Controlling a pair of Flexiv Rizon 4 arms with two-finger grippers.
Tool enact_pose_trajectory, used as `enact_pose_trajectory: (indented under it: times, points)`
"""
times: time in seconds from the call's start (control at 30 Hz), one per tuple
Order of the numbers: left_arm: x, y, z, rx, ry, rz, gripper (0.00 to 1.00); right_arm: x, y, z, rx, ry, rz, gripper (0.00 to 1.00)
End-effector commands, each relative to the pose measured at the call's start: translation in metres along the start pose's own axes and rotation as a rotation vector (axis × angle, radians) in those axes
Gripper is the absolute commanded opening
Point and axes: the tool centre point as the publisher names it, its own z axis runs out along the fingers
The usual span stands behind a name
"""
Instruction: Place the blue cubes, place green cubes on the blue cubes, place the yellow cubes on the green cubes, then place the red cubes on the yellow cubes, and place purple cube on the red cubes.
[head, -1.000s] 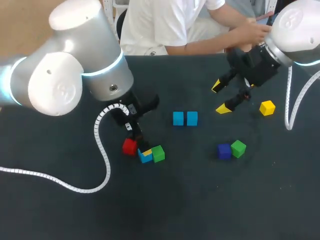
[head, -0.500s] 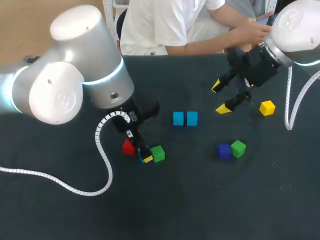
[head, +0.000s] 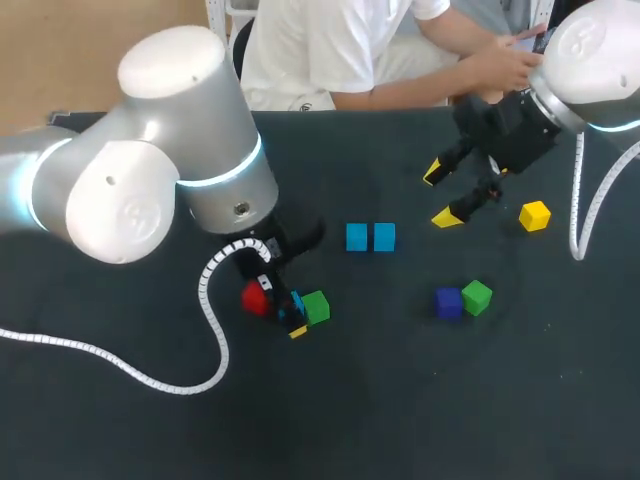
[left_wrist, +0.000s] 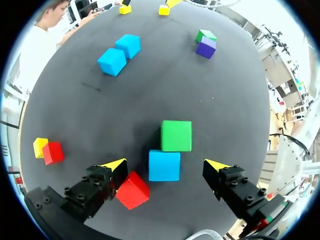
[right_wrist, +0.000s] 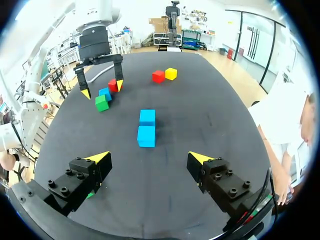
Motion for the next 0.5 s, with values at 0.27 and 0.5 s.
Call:
enact_pose_trajectory:
  times: [0.27,0.5]
  points:
    - [0.007,0.01,-0.005,-0.044,0.035,0.006,1.0,0.0,0.001,0.0,0.002,-0.001,-0.001,1.0]
    - [0.008,0.019,-0.008,-0.079,0.023,0.011,1.0,0.0,0.001,0.0,0.002,-0.001,-0.001,1.0]
